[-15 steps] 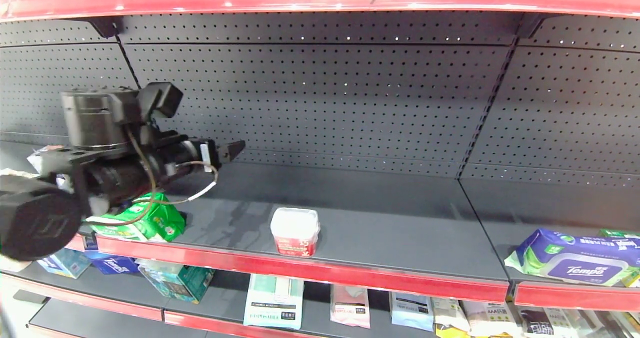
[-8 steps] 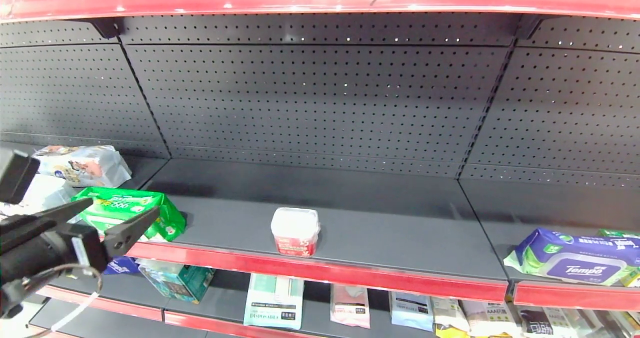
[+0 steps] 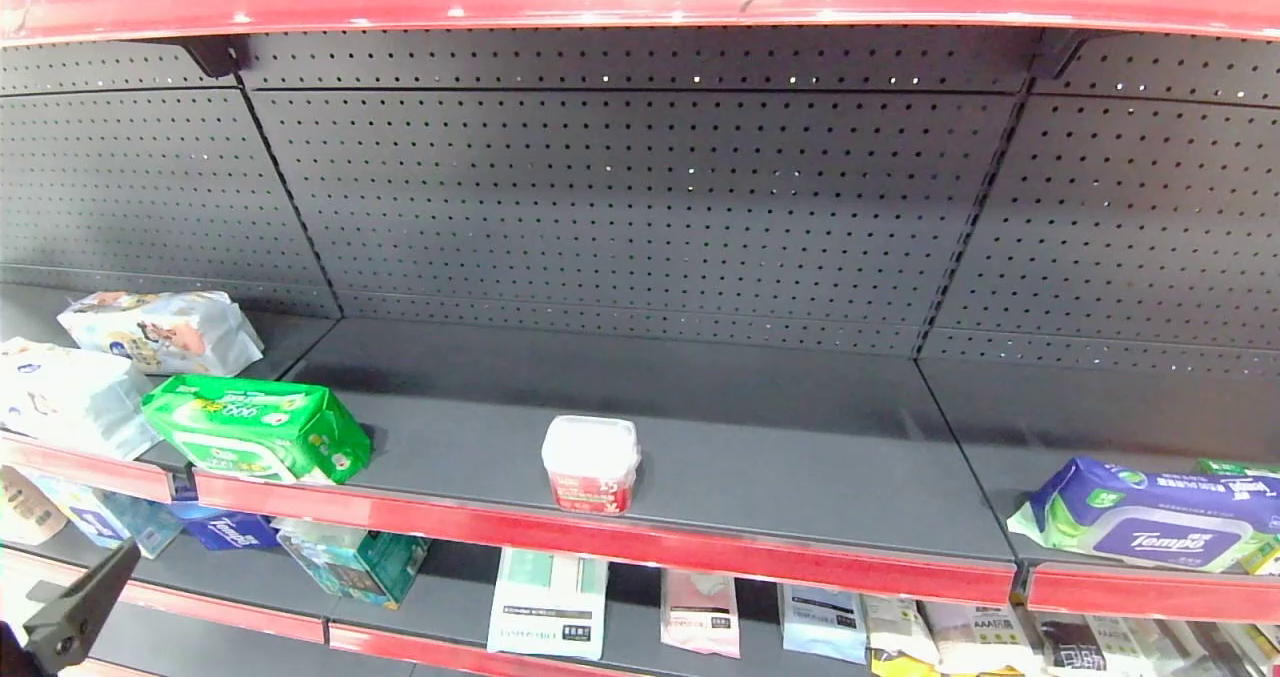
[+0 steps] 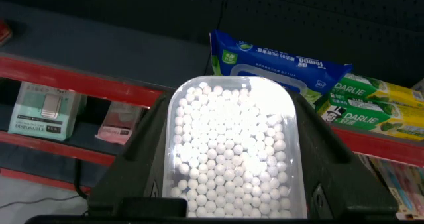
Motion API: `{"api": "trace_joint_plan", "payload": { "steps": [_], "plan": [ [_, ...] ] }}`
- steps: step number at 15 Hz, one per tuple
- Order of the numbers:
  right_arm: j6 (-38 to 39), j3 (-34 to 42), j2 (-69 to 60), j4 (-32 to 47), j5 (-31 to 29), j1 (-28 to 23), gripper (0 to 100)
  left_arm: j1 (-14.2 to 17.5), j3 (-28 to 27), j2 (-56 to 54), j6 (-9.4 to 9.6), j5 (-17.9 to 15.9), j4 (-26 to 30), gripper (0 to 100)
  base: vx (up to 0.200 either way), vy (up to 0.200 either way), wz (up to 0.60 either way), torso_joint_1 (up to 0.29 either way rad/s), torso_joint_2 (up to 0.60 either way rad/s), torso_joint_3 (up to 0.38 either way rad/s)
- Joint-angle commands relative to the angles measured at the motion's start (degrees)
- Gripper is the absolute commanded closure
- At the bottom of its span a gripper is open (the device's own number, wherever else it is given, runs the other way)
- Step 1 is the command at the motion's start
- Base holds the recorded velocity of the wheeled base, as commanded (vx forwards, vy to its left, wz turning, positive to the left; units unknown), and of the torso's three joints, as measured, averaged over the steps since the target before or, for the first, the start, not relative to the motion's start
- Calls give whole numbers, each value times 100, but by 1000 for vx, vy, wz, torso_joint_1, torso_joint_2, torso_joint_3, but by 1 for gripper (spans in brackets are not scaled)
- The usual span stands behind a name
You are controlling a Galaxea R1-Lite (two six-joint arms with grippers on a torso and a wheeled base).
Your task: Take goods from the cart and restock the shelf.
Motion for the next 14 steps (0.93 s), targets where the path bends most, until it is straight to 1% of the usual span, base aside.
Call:
{"api": "trace_joint_plan", "payload": {
  "steps": [1,2,3,5,6,7,8,9,10,11,12,13,14],
  "plan": [
    [-6,-28,-2,4,-2,-5,100,202,170,-176,-34,258,1,0,0,0,0,0,0,0],
    [3,-28,-11,4,-2,-5,100,422,319,-343,-105,461,1,0,0,0,0,0,0,0],
    [-6,-63,-2,4,-10,-5,100,553,407,-449,-105,513,1,0,0,0,0,0,0,0],
    [3,-72,-2,4,-10,-5,100,1028,530,-712,-96,575,45,0,0,0,0,0,0,0],
    [-6,-72,-11,4,-19,-5,100,1450,539,-871,-87,575,212,0,0,0,0,0,0,0],
    [-6,-72,-11,4,-28,-5,100,1801,548,-1099,-105,540,502,0,0,0,0,0,0,0],
    [-6,-72,-11,4,-28,-5,100,1775,609,-1336,-105,373,634,0,0,0,0,0,0,0],
    [3,-72,-11,12,-10,-5,100,1608,662,-1626,-105,-190,634,0,0,0,0,0,0,0],
    [-6,-72,-11,12,7,4,100,1520,671,-1890,-96,-735,652,0,0,0,0,0,0,0],
    [-24,-63,24,47,25,4,100,1476,697,-2250,-78,-1429,713,0,0,0,0,0,0,0],
    [-24,-45,59,47,42,4,100,1476,732,-2444,-69,-1719,819,0,0,0,0,0,0,0],
    [-24,-45,121,56,69,4,100,1415,758,-2980,27,-2431,1153,0,0,0,0,0,0,0],
    [-24,-63,156,47,60,4,100,1230,811,-3560,168,-3002,1390,0,0,0,0,0,0,0]
  ]
}}
